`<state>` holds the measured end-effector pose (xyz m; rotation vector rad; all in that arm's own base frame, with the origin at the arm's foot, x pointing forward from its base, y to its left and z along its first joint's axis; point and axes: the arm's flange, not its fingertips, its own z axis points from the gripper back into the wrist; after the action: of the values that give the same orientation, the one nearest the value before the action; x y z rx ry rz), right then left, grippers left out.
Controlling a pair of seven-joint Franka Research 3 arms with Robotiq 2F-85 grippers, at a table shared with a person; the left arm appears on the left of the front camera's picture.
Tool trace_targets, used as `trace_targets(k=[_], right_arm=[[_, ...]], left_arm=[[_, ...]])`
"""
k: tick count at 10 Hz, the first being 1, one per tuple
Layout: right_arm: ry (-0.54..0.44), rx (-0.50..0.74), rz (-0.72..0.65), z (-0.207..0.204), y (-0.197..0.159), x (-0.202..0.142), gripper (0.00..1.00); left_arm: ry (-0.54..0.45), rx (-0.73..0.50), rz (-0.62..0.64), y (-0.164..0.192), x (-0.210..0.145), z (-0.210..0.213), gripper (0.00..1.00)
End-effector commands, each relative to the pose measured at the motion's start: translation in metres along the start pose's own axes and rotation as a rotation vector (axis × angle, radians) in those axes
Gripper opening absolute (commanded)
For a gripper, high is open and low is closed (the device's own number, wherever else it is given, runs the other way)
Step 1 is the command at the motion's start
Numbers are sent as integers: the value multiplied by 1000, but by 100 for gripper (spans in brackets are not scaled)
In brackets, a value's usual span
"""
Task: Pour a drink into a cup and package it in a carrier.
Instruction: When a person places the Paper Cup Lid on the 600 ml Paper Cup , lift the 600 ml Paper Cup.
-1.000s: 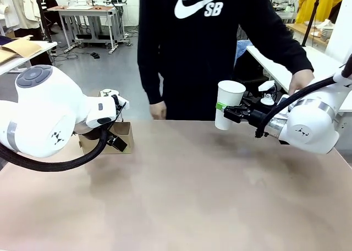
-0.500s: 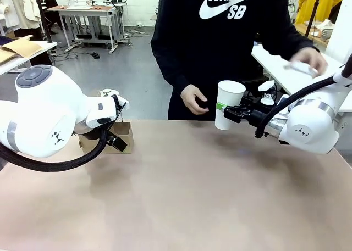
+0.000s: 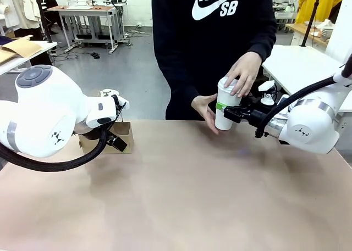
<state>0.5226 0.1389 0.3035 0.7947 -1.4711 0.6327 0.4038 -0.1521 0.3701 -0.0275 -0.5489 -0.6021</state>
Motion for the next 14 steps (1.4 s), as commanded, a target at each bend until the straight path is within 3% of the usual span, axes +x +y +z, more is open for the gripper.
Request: trace_targets(k=[1,14], right_arm=[[-8,-3,6,0,3,5,81],[-8,-3,6,0,3,5,81]], left_arm=[[-1,-1,1,0,0,0,100],[-1,-1,1,0,0,0,100]])
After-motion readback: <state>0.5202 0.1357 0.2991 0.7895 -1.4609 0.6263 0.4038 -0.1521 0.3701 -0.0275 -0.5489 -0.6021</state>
